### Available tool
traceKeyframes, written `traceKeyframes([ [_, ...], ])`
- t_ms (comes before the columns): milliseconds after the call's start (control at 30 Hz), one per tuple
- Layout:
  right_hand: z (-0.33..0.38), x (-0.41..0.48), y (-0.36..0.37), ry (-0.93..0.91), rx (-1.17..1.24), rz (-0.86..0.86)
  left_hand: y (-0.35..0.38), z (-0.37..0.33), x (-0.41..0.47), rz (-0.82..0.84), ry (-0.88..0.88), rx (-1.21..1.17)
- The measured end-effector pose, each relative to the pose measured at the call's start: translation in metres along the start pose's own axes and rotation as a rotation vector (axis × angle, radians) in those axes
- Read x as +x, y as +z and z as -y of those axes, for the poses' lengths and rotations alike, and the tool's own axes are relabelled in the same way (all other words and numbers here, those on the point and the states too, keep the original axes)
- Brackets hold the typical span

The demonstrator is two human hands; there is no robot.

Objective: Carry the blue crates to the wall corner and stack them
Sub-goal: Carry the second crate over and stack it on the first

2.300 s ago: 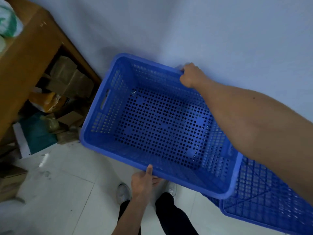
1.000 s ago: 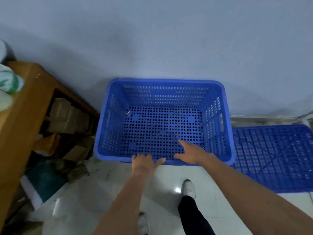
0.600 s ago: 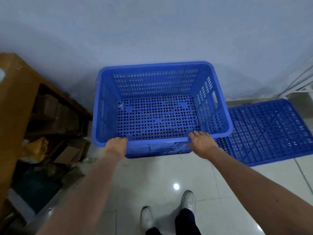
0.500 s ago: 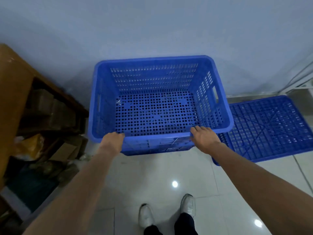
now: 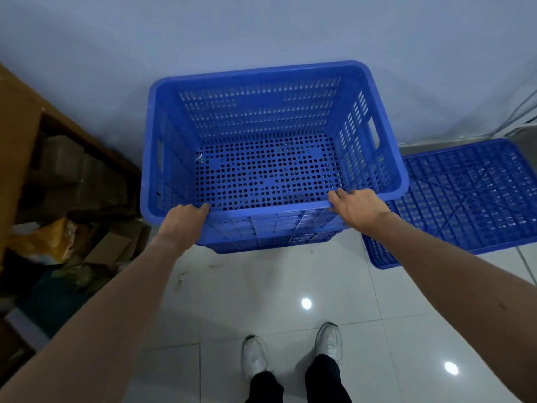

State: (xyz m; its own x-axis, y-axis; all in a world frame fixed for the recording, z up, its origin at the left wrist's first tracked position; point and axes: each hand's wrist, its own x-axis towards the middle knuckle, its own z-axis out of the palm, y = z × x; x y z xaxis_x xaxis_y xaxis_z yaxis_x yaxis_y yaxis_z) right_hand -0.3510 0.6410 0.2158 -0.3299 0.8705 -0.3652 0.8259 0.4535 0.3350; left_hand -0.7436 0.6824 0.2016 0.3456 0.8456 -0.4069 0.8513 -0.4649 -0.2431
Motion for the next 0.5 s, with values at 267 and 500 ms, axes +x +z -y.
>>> traceKeyframes([
  [267, 0.005, -0.005, 0.003, 0.033, -0.039, -0.021, -0.005, 0.001, -0.002, 0.001, 0.002, 0.028],
  [500, -0.007, -0.005, 0.003, 0.0, -0.08, -0.015, -0.01, -0.006, -0.006, 0.001, 0.011, 0.042],
])
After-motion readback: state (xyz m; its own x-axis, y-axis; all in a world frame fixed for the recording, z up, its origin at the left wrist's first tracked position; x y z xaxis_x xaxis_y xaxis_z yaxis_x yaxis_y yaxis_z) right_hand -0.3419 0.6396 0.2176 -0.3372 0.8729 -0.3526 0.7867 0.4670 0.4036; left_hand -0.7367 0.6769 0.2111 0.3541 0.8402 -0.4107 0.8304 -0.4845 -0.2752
